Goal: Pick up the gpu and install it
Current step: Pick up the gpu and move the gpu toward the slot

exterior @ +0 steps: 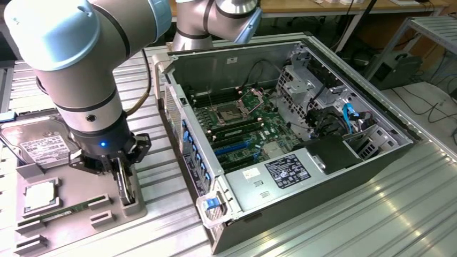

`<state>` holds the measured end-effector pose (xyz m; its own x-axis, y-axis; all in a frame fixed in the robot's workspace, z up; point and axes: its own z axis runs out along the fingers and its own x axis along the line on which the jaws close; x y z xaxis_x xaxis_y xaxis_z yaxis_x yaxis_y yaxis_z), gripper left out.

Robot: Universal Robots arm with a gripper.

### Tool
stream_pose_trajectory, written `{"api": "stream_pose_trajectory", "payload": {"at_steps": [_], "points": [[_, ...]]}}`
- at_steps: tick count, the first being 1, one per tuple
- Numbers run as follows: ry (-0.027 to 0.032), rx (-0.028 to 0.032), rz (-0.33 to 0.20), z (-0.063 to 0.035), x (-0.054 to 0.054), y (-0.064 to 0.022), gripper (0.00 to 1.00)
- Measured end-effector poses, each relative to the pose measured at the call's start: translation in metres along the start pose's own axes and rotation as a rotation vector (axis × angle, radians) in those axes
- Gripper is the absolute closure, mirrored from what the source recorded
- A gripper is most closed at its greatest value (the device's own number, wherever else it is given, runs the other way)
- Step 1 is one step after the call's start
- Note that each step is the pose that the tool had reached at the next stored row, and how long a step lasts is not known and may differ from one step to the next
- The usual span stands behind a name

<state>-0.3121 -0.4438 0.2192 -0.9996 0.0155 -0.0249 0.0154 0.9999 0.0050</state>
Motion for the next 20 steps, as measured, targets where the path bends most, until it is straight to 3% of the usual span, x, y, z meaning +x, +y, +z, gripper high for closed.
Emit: {"api": "stream_pose_trajectory", "payload": {"at_steps": [14, 20], "points": [[0.0, 0.0016, 0.0, -0.0001, 0.0, 0.0, 0.71], [0.0001, 0.0017, 0.0, -0.0067, -0.0001, 0.0, 0.71]]}}
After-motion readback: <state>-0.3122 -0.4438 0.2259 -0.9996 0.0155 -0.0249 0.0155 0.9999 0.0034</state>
